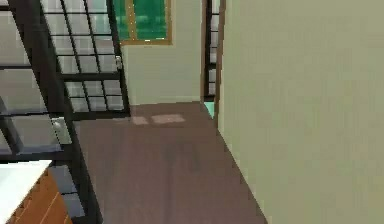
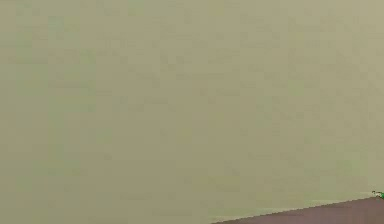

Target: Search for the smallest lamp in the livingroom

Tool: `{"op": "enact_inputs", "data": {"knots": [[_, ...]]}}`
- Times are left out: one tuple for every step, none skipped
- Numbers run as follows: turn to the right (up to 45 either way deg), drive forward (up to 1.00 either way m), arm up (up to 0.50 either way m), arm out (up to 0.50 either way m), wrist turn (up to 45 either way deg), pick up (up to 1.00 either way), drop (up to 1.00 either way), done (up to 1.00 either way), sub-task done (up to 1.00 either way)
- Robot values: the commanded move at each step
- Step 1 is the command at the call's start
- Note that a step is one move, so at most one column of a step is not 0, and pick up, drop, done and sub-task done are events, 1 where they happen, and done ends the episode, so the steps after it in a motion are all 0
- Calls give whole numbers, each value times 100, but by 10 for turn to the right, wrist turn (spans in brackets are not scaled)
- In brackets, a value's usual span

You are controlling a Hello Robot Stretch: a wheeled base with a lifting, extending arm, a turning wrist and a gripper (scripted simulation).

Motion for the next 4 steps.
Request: {"op": "enact_inputs", "data": {"knots": [[0, 100, 0, 0, 0, 0, 0, 0, 0], [-60, 0, 0, 0, 0, 0, 0, 0, 0], [0, 45, 0, 0, 0, 0, 0, 0, 0], [-450, 0, 0, 0, 0, 0, 0, 0, 0]]}}
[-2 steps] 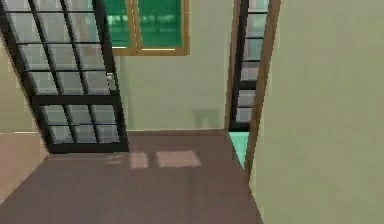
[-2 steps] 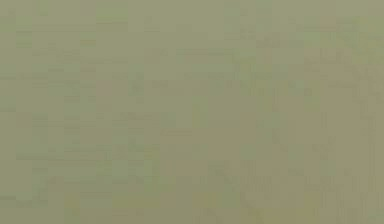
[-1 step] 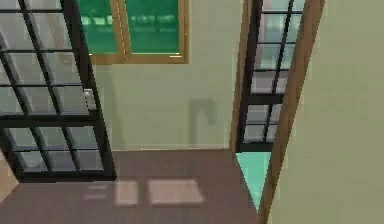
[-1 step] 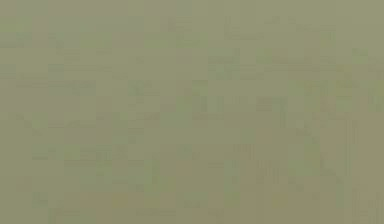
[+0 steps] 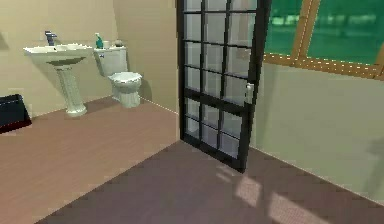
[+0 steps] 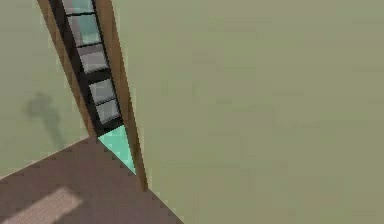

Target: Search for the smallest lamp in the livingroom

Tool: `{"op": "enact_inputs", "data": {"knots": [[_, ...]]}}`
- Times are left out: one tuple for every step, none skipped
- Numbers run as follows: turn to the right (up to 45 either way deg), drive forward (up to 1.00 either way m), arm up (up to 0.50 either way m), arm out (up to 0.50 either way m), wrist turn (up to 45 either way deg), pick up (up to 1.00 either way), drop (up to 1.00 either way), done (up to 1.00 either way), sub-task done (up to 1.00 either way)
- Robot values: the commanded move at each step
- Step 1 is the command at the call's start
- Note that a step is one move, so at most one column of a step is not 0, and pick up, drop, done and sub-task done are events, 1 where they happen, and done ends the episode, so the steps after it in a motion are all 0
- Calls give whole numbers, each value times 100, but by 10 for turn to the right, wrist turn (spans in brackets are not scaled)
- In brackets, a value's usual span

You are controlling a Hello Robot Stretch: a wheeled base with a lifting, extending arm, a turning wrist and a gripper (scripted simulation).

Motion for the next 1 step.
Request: {"op": "enact_inputs", "data": {"knots": [[-90, 0, 0, 0, 0, 0, 0, 0, 0]]}}
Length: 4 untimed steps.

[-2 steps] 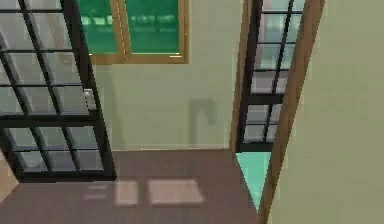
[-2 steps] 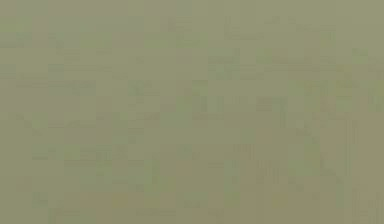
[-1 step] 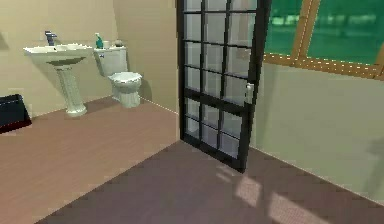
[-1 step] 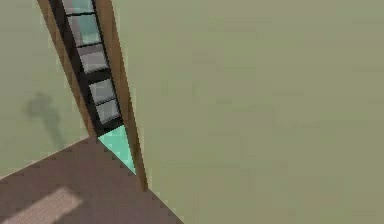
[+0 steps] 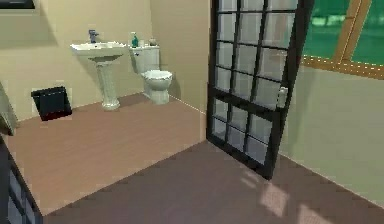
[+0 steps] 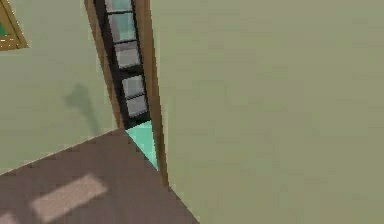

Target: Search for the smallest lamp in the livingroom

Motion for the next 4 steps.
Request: {"op": "enact_inputs", "data": {"knots": [[0, 55, 0, 0, 0, 0, 0, 0, 0], [-360, 0, 0, 0, 0, 0, 0, 0, 0], [0, 100, 0, 0, 0, 0, 0, 0, 0], [-30, 0, 0, 0, 0, 0, 0, 0, 0]]}}
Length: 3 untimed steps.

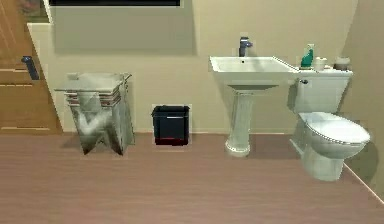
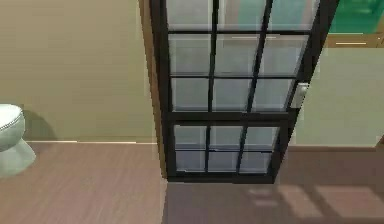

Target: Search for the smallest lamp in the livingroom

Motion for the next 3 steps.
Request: {"op": "enact_inputs", "data": {"knots": [[0, 50, 0, 0, 0, 0, 0, 0, 0], [-330, 0, 0, 0, 0, 0, 0, 0, 0], [0, 55, 0, 0, 0, 0, 0, 0, 0]]}}
